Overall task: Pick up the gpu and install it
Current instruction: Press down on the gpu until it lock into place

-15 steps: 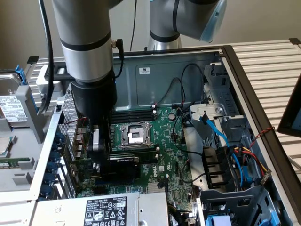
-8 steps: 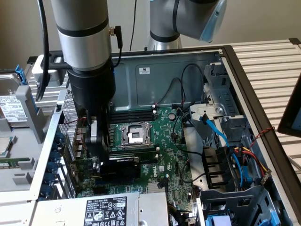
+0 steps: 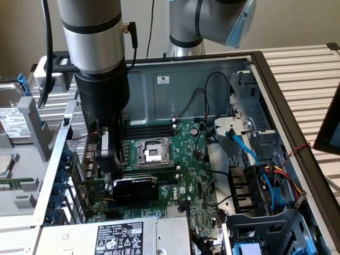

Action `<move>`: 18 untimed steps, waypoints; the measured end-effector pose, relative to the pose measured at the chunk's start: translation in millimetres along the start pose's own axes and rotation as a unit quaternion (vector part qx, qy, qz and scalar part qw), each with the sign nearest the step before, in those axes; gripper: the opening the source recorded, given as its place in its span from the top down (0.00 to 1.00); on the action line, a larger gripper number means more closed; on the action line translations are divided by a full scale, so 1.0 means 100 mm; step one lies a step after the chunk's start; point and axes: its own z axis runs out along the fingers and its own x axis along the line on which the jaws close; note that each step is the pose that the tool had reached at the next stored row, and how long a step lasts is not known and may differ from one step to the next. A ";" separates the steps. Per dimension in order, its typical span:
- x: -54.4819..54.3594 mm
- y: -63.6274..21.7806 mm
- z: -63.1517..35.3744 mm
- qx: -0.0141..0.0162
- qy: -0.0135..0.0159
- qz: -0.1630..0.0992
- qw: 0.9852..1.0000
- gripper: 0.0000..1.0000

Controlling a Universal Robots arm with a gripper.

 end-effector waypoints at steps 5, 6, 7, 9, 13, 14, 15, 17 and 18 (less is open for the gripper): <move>0.00 0.005 -0.006 0.000 0.000 0.000 1.000 0.59; 0.00 0.012 -0.008 0.000 0.000 0.000 1.000 0.59; 0.00 0.019 -0.008 0.000 0.000 0.000 1.000 0.61; -0.01 0.028 -0.005 0.000 0.000 0.000 1.000 0.67; -0.01 0.028 0.025 0.000 0.000 0.000 1.000 0.85; -0.01 0.028 0.044 0.000 0.000 0.000 1.000 0.85; -0.01 0.028 0.062 0.000 0.000 0.000 1.000 0.89; -0.01 0.028 0.099 0.000 0.000 0.000 1.000 0.89; -0.01 0.034 0.117 0.000 0.000 0.000 1.000 0.89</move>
